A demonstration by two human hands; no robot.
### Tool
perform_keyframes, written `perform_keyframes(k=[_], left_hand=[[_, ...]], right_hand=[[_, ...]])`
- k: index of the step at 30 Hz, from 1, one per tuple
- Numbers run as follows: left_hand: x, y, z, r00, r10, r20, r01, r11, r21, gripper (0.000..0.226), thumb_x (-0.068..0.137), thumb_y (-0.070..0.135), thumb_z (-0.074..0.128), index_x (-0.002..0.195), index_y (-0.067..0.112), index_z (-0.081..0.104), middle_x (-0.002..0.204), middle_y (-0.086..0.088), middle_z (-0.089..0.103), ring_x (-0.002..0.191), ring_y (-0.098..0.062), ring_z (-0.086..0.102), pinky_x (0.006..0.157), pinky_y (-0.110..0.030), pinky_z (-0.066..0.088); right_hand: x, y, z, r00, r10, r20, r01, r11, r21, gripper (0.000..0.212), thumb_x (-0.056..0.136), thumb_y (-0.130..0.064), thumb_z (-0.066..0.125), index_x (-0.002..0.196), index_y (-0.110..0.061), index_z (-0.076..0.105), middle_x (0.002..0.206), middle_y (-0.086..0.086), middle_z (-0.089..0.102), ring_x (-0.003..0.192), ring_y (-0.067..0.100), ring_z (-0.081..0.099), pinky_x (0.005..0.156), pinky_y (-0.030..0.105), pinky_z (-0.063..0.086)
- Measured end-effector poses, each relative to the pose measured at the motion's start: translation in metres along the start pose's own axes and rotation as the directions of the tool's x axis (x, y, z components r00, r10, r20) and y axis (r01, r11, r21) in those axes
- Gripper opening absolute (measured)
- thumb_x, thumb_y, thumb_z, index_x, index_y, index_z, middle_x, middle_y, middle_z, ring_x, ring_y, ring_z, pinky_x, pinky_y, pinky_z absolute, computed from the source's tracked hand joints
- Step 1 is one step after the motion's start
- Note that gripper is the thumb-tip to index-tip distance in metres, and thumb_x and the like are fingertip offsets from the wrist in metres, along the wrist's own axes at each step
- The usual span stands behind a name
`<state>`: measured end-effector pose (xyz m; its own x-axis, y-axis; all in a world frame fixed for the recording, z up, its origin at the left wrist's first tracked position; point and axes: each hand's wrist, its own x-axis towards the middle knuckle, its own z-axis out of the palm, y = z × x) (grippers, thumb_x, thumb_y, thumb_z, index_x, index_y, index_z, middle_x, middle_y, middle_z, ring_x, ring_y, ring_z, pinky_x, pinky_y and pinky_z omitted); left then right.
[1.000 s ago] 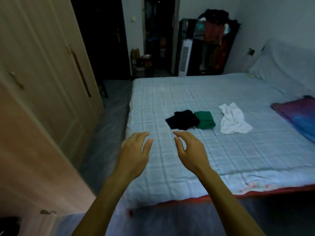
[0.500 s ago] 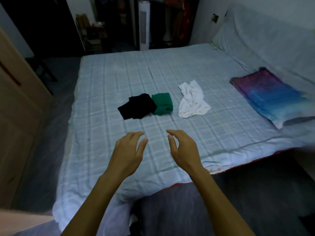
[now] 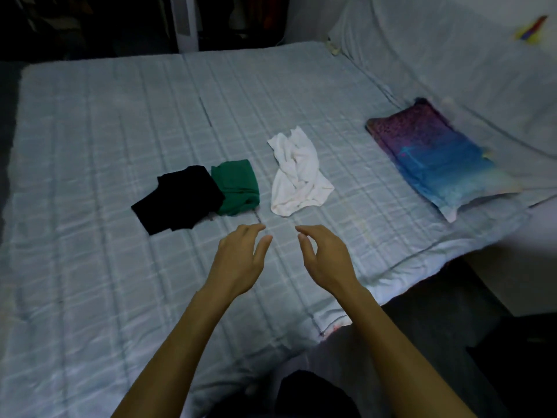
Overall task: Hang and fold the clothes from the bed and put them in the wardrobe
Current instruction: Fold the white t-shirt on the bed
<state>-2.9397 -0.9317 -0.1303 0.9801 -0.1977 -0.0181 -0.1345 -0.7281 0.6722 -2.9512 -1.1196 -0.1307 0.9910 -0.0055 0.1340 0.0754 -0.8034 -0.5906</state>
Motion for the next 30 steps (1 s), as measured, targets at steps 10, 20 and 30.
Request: perform_keyframes(k=[10, 20, 30], left_hand=[[0.151, -0.003, 0.092, 0.976, -0.115, 0.183, 0.100, 0.991, 0.088, 0.044, 0.098, 0.043, 0.035, 0.132, 0.018, 0.049, 0.130, -0.007, 0.054, 0.116, -0.023, 0.052, 0.101, -0.036, 0.037], [0.297, -0.036, 0.244, 0.925, -0.291, 0.245, 0.254, 0.952, 0.171, 0.042, 0.098, 0.032, 0.044, 0.135, 0.014, 0.045, 0.128, -0.011, 0.054, 0.111, -0.026, 0.053, 0.095, -0.035, 0.041], [0.359, -0.126, 0.345, 0.917, -0.247, 0.313, 0.082, 0.885, 0.459, 0.068, 0.061, 0.014, 0.082, 0.123, 0.004, 0.055, 0.117, -0.021, 0.061, 0.101, -0.038, 0.062, 0.073, -0.044, 0.054]], right_hand=[[0.116, 0.124, 0.016, 0.986, 0.122, 0.111, -0.129, 0.990, 0.056, 0.027, 0.097, -0.025, 0.050, 0.118, -0.015, 0.064, 0.116, 0.001, 0.065, 0.104, 0.013, 0.061, 0.088, 0.015, 0.039], [0.261, 0.315, 0.103, 0.917, 0.181, 0.355, -0.140, 0.981, -0.137, 0.036, 0.093, -0.021, 0.054, 0.127, -0.011, 0.058, 0.125, 0.009, 0.061, 0.114, 0.026, 0.057, 0.099, 0.036, 0.041], [0.308, 0.428, 0.201, 0.896, 0.190, 0.402, -0.030, 0.928, -0.371, 0.064, 0.067, 0.000, 0.071, 0.129, -0.009, 0.054, 0.135, 0.016, 0.052, 0.130, 0.036, 0.043, 0.102, 0.045, 0.038]])
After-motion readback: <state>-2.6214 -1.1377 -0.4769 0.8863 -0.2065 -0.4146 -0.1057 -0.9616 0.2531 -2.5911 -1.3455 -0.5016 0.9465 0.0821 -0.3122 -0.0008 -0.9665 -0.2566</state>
